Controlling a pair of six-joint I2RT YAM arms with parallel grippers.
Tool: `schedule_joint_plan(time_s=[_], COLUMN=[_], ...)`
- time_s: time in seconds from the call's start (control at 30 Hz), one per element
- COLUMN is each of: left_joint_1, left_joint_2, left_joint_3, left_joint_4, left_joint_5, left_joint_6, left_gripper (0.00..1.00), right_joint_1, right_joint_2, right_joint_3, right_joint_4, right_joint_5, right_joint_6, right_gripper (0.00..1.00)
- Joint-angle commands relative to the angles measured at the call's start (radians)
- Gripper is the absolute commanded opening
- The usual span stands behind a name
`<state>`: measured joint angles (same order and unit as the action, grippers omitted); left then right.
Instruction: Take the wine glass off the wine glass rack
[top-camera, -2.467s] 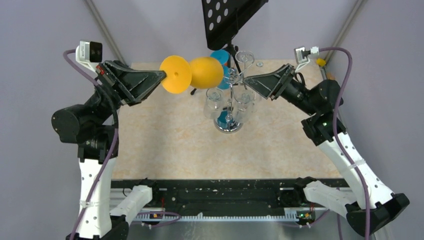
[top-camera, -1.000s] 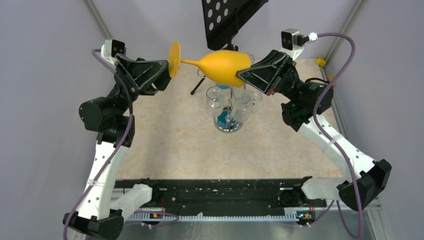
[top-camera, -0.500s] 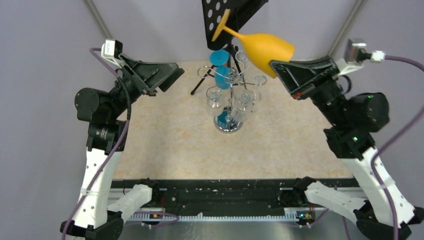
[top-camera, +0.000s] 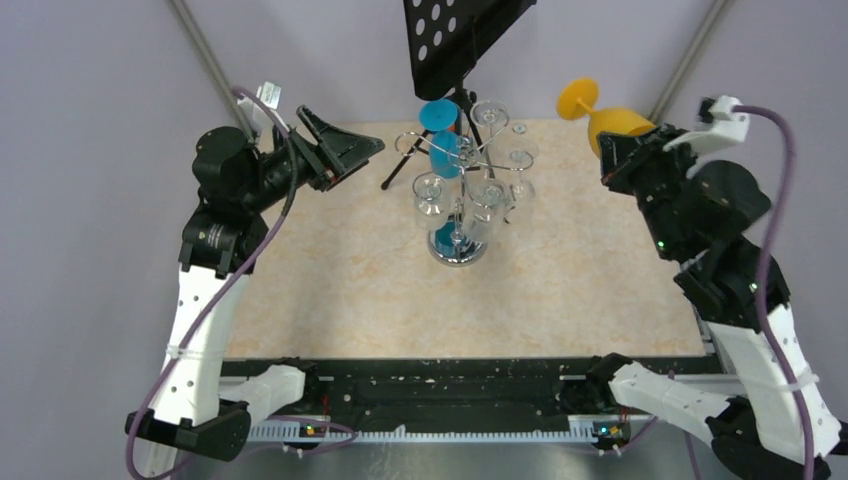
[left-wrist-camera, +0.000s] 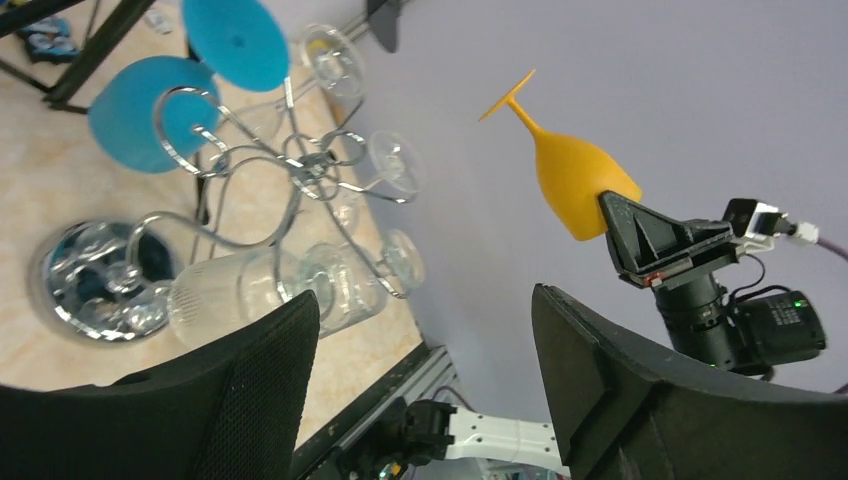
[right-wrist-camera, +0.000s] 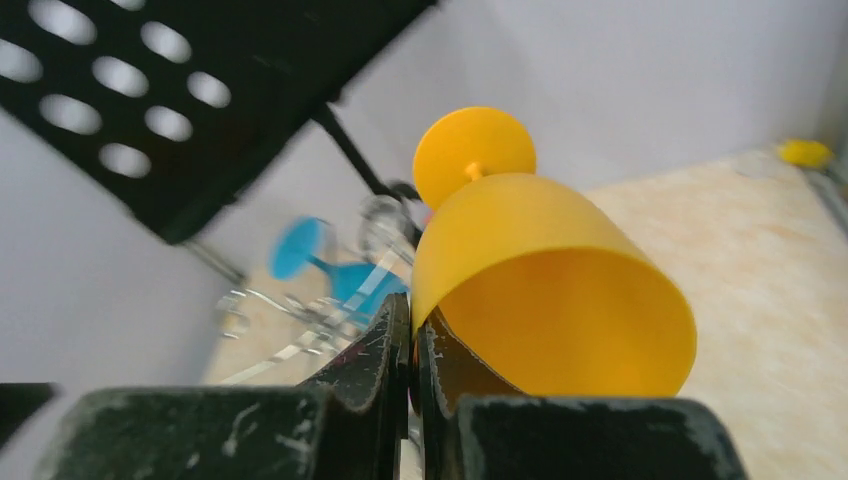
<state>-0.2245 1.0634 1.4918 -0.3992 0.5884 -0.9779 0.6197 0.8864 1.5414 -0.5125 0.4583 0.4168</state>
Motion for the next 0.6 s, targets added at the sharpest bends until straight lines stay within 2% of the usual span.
schedule_joint_plan(time_s=[0.0,0.13,0.2,0.27,0.33,0.57], left_joint_1=[-0.003,-0.003,-0.003,-0.002,-0.001,-0.001], left_joint_2=[0.015,0.029,0.034,0.041,0.048,0.059], left_joint_3=[0.083,0.106,0.108,0.112,0.118,0.132], left_joint_4=[-0.152,-0.230,-0.254,-0.277,-0.296,-0.349], left_joint_5=[-0.069,-0.126,-0.142,-0.148,-0.148,-0.153], left_joint_6=[0.159,0.220,0.240,0.259,0.283,0.353], left_gripper=[0.81,0.81,0.81,0.81,0.81,0.81], right_joint_1=[0.002,-0.025,-0.113,-0.236,-0.330,-0.398], right_joint_2=[0.120,0.241,0.292,0.327,0.357,0.568], right_joint_3=[0.071,0.126,0.144,0.133,0.099,0.075], right_joint_4=[-0.268,-0.409,-0.458,-0.460,-0.453,-0.482], right_joint_5=[0.219,0.251,0.127,-0.062,-0.177,-0.296], right_joint_6=[-0.080,-0.092,-0.083,-0.077,-0.082,-0.112], right_gripper=[0.00,0.00,0.00,0.00,0.00,0.00])
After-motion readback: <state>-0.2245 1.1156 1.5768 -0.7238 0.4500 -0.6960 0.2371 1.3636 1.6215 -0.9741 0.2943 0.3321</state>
